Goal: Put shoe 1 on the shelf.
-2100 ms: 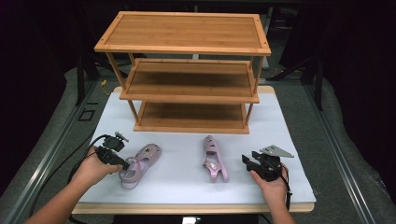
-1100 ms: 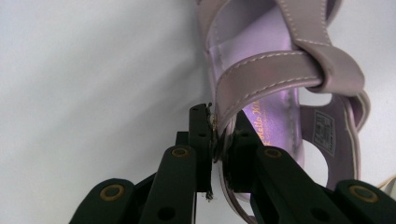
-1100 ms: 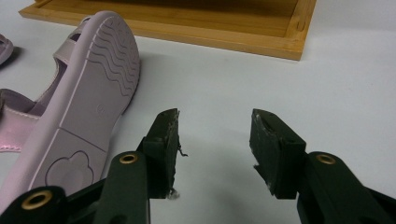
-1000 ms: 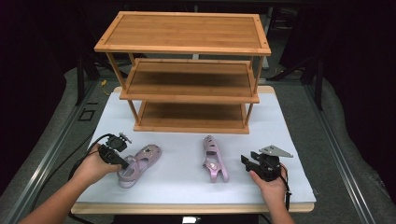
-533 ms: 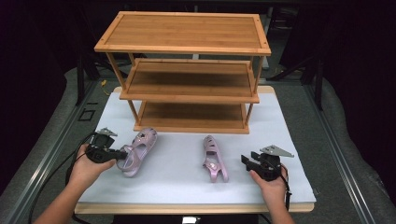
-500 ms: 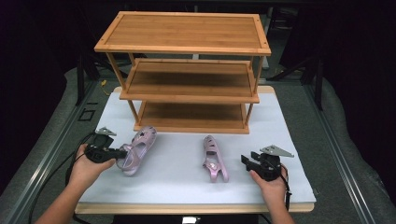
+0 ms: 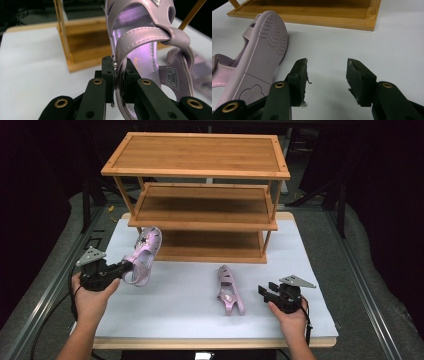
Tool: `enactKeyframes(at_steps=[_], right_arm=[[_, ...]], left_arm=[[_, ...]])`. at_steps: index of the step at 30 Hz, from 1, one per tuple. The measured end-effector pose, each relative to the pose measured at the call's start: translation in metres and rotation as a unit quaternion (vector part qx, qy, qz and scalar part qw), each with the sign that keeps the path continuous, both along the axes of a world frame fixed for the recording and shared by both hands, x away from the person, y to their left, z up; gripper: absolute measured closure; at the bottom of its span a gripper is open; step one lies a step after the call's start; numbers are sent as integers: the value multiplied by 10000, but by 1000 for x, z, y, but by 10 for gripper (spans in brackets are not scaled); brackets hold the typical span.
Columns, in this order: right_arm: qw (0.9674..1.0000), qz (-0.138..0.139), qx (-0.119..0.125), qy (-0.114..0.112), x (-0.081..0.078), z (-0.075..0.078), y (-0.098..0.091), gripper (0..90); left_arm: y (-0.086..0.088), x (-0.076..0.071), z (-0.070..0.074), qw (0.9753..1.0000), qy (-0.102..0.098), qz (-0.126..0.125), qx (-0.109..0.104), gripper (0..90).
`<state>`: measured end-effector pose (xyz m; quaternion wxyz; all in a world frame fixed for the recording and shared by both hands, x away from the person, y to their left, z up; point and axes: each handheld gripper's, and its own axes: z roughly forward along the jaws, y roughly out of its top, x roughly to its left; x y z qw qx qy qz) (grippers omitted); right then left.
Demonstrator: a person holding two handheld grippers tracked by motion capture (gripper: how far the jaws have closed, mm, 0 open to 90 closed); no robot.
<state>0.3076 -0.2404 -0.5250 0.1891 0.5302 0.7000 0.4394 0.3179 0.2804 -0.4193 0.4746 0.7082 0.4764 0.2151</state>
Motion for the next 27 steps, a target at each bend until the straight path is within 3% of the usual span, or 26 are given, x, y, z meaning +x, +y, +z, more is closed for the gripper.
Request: enactKeyframes(at_steps=[1,3,9,17,27], right_arm=[[10000,9,3,2,0,0,0,513],[10000,0,9,-18,0,0,0,512],[10000,10,63,14,0,-1,-2,512],[9999,-22,146,12,0,0,-3,509],[9997,-23,243,14,0,0,-6,509]], left_arm=[[-1,-1,5,9997,-175,59,-177,830],[-2,-1,10,9989,-338,124,-297,830],[-9,2,19,9957,-670,200,-605,831],[-25,21,28,9951,-614,188,-746,830],[-68,79,53,9955,-444,473,-685,830]])
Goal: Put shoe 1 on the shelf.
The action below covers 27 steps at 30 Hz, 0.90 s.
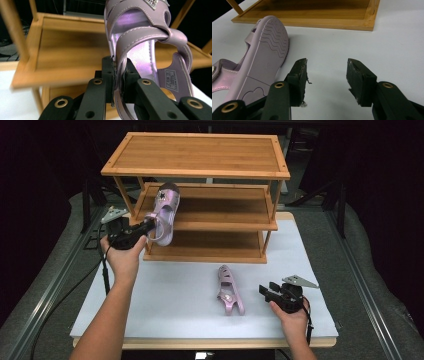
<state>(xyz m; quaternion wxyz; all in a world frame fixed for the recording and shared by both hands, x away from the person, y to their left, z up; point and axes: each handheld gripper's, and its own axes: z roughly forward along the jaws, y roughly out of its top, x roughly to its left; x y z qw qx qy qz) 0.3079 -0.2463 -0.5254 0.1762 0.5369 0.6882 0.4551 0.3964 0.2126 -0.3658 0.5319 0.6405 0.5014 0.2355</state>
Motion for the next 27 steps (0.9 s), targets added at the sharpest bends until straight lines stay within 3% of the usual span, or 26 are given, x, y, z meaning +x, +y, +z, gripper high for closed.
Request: enactKeyframes(at_steps=[8,16,27], right_arm=[[9998,-89,147,-62,-1,2,-4,509],[9998,-47,190,-60,0,2,-5,509],[9997,-28,249,-21,1,1,-5,509]], left_arm=[[-36,37,16,9997,71,227,104,830],[-61,59,22,9994,177,294,109,829],[-68,80,17,9967,553,553,194,825]])
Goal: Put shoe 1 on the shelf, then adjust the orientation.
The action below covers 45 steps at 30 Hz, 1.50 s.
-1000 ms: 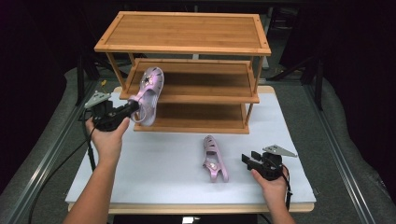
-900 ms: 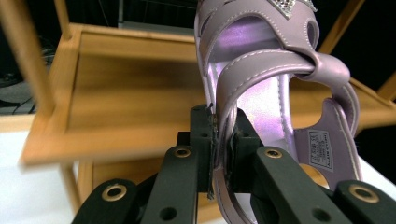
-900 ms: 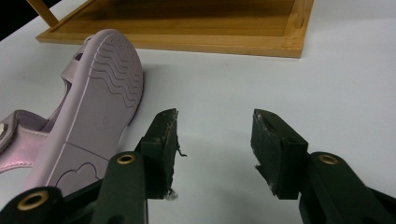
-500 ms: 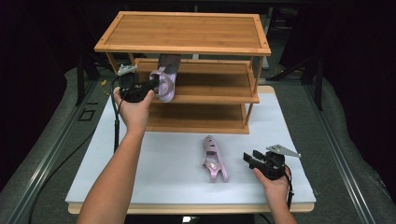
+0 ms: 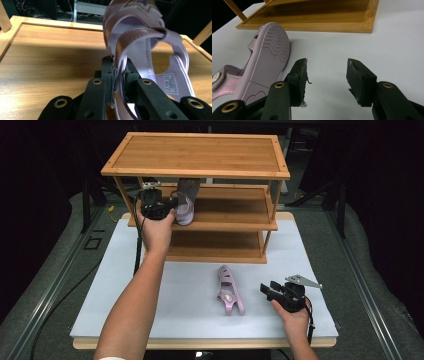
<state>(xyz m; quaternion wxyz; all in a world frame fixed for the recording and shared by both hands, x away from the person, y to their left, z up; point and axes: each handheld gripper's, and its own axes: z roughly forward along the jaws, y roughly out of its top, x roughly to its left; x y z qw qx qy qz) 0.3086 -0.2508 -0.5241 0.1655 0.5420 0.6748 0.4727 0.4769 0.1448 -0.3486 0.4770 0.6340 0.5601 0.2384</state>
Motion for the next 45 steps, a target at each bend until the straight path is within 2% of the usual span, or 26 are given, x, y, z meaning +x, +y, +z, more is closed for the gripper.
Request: enactKeyframes(at_steps=[1,4,7,9,10,11,12,14,16,17,21,22,26,27,28,29,30,31,32,33,36,37,38,39,42,45], right_arm=[[10000,-4,-8,14,0,0,1,509],[10000,24,-25,26,1,-1,2,509],[10000,42,-8,66,2,-2,3,509],[10000,25,-6,57,2,-2,3,509],[10000,25,-6,57,2,-2,3,509],[10000,37,7,58,2,-2,2,510],[10000,37,7,58,2,-2,2,510],[9999,52,43,79,4,-3,2,511],[9999,58,44,112,4,-3,2,512],[9999,73,42,116,4,-3,3,512],[9999,63,40,130,4,-3,3,512],[9999,46,40,119,5,-3,3,512],[9999,32,19,95,4,-3,3,512],[10000,32,-9,88,4,-2,3,511],[9999,39,-86,41,3,-1,4,511],[9999,72,-111,36,2,-1,4,511],[9999,61,-124,1,2,-1,5,510],[9998,49,-177,-23,1,0,6,510],[9998,49,-177,-23,1,0,6,510],[9997,88,-222,-35,1,0,8,510],[9996,99,-253,-33,1,0,10,510],[9994,127,-317,-67,0,1,13,509],[9993,173,-336,-74,-1,2,13,509],[9993,173,-336,-74,-1,2,13,509],[9985,234,-468,-154,-2,4,17,503],[9977,268,-570,-263,-5,7,21,496]], left_arm=[[0,4,-2,9999,49,54,-157,824],[1,7,-4,9996,111,89,-225,823],[2,13,-4,9995,211,-91,-214,815],[0,16,-7,9989,162,-71,-432,804],[0,16,-7,9989,162,-71,-432,790],[-3,17,-8,9976,80,-57,-689,762],[-3,18,-10,9971,49,-120,-744,762],[-5,20,-12,9974,58,-125,-709,692],[-2,21,-12,9969,-58,-191,-763,663],[-1,23,-12,9965,-91,-287,-783,570],[-1,23,-14,9964,-133,-384,-750,490],[0,21,-14,9964,-176,-446,-693,476],[2,14,-14,9949,-259,-568,-797,460],[3,11,-12,9956,-263,-572,-688,460],[5,6,-9,9970,-336,-581,-375,463],[6,3,-7,9970,-370,-621,-291,469],[6,3,-7,9970,-370,-621,-291,469],[10,0,-3,9953,-545,-663,-439,463],[10,0,-3,9953,-545,-663,-439,458],[12,-2,0,9940,-661,-668,-554,443],[14,-6,3,9944,-615,-645,-565,440],[15,-10,4,9949,-581,-681,-460,440],[17,-19,5,9944,-663,-731,-373,441],[17,-19,5,9944,-663,-731,-373,441],[26,-40,4,9928,-815,-775,-417,443],[35,-58,2,9916,-867,-907,-316,443]])
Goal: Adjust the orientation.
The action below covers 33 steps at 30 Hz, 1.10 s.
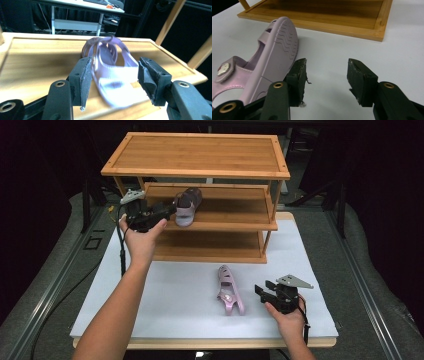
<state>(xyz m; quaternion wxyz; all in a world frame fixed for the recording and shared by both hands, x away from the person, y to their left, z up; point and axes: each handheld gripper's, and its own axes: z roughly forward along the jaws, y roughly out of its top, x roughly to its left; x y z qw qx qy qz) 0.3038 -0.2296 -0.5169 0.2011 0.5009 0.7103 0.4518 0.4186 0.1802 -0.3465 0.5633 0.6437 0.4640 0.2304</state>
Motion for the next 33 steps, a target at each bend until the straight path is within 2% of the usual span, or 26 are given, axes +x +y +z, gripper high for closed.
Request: enactKeyframes(at_steps=[3,4,5,6,7,8,10,11,12,13,14,17,18,19,20,21,22,23,24,25,26,29,30,33], right_arm=[[9998,103,-167,-106,-4,4,9,508],[9996,116,-199,-134,-4,4,10,514],[9996,116,-199,-134,-4,4,10,514],[9994,163,-258,-135,-5,5,15,523],[9992,195,-322,-127,-6,5,17,528],[9992,238,-274,-177,-6,5,20,533],[9989,318,-310,-114,-8,7,24,539],[9989,318,-310,-114,-8,7,24,539],[9986,374,-327,-165,-10,7,29,549],[9981,479,-331,-177,-11,7,31,553],[9981,457,-375,-186,-12,8,34,555],[9974,562,-376,-236,-15,9,39,554],[9974,555,-391,-232,-17,10,41,553],[9974,555,-391,-232,-17,10,41,553],[9971,601,-384,-258,-18,10,45,553],[9971,601,-384,-258,-18,10,45,553],[9969,631,-384,-282,-18,10,46,553],[9965,696,-358,-281,-19,10,48,553],[9963,734,-352,-270,-19,10,50,553],[9955,821,-388,-252,-18,8,52,551],[9953,845,-396,-276,-18,7,53,553],[9954,800,-437,-285,-18,7,53,563],[9960,773,-360,-276,-16,7,49,594],[9968,695,-304,-252,-15,7,45,623]], left_arm=[[10,-18,-6,9999,19,-95,138,455],[17,-28,-13,9997,72,-173,170,460],[17,-28,-13,9997,72,-173,170,460],[26,-40,-24,9995,117,-232,154,467],[31,-45,-30,9994,168,-241,201,474],[35,-51,-38,9992,218,-269,222,473],[44,-62,-52,9986,313,-314,287,476],[44,-62,-52,9986,313,-314,287,480],[52,-72,-66,9978,346,-390,399,485],[56,-78,-74,9973,378,-416,465,485],[60,-83,-82,9970,397,-404,518,487],[69,-96,-107,9952,655,-465,553,498],[72,-99,-115,9951,676,-479,543,498],[72,-99,-115,9951,676,-479,543,498],[78,-105,-132,9947,727,-488,538,498],[78,-105,-132,9947,727,-488,538,498],[81,-106,-143,9943,793,-501,498,498],[82,-105,-156,9927,943,-510,548,498],[82,-105,-159,9916,1017,-521,600,498],[82,-102,-169,9896,1089,-574,739,498],[82,-102,-169,9896,1089,-574,739,498],[79,-99,-176,9875,1182,-661,802,495],[77,-99,-178,9868,1167,-683,890,493],[75,-99,-180,9864,1202,-705,870,493]])
